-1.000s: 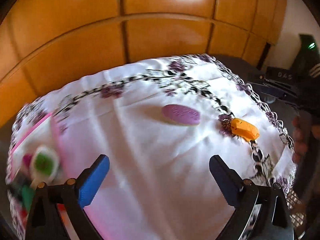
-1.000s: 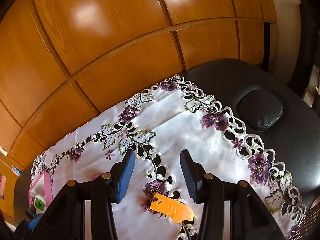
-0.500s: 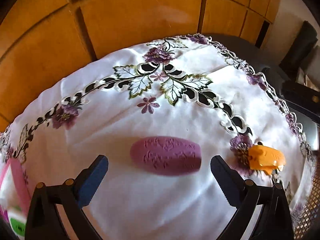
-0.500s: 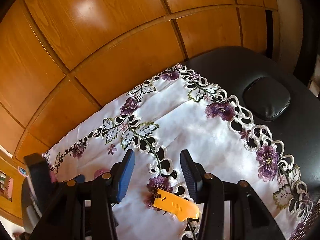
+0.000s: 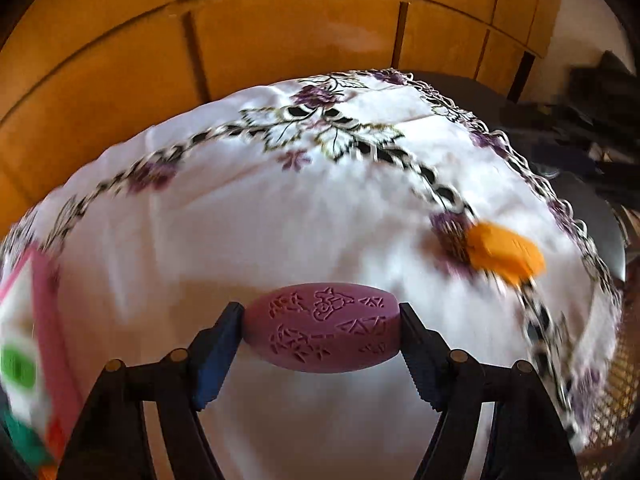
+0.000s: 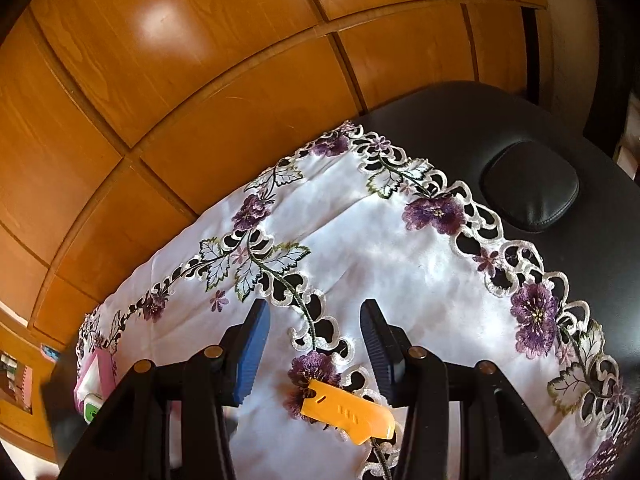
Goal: Organize rigid objects
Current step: 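Grasp the purple oval piece with the left tool while the right tool grasps the flat orange piece, then lift the purple oval with the left tool while the right tool lifts the orange piece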
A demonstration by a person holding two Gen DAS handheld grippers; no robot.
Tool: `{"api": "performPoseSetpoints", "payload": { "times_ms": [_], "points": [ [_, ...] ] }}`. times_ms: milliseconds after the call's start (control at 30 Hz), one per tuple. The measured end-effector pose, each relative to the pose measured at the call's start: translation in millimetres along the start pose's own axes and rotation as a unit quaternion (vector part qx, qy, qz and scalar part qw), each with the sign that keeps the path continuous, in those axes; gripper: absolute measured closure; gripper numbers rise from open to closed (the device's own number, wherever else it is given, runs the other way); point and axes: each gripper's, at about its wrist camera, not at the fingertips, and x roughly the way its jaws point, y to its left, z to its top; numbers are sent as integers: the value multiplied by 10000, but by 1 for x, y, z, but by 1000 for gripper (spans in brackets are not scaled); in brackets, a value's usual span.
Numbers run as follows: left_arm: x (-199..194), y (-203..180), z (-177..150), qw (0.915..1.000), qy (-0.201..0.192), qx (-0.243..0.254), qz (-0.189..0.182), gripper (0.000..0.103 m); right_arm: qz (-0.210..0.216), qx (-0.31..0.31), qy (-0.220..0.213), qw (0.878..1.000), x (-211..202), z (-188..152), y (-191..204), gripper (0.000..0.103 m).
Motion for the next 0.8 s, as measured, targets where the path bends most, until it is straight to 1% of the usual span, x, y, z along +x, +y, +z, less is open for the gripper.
{"api": "performPoseSetpoints", "payload": {
  "times_ms": [100, 200, 233, 300, 367, 467, 567, 633, 667, 733, 800],
  "points": [
    [-19, 0, -34, 9995, -160, -194, 201, 27, -57, 23, 186, 9998, 7, -2, -1, 56],
    [-21, 1, -56, 9990, -172, -302, 289, 27, -126, -4, 432, 9990, 15, -5, -2, 56],
    [-22, 1, -60, 9989, -273, -255, 298, 27, -138, -41, 502, 9986, 18, -7, -1, 56],
    [-23, 2, -63, 9988, -311, -248, 277, 27, -172, -162, 672, 9975, 24, -10, 3, 56],
    [-20, 8, -63, 9987, -274, -407, 134, 27, -194, -340, 862, 9955, 31, -15, 8, 54],
    [-20, 8, -66, 9984, -390, -377, 153, 27, -248, -712, 1272, 9890, 45, -26, 20, 54],
    [-20, 8, -67, 9983, -414, -373, 156, 27, -311, -1018, 1392, 9845, 48, -32, 28, 54],
    [-20, 8, -67, 9984, -414, -372, 128, 27, -327, -1216, 1535, 9801, 50, -32, 32, 54],
    [-20, 8, -67, 9984, -424, -364, 128, 27, -368, -1420, 1602, 9761, 49, -31, 35, 54],
    [-20, 8, -69, 9982, -471, -358, 125, 27, -409, -1841, 1726, 9668, 45, -29, 41, 54],
    [-20, 7, -69, 9981, -476, -364, 128, 27, -418, -2294, 1929, 9531, 41, -29, 47, 53]
  ]
}}
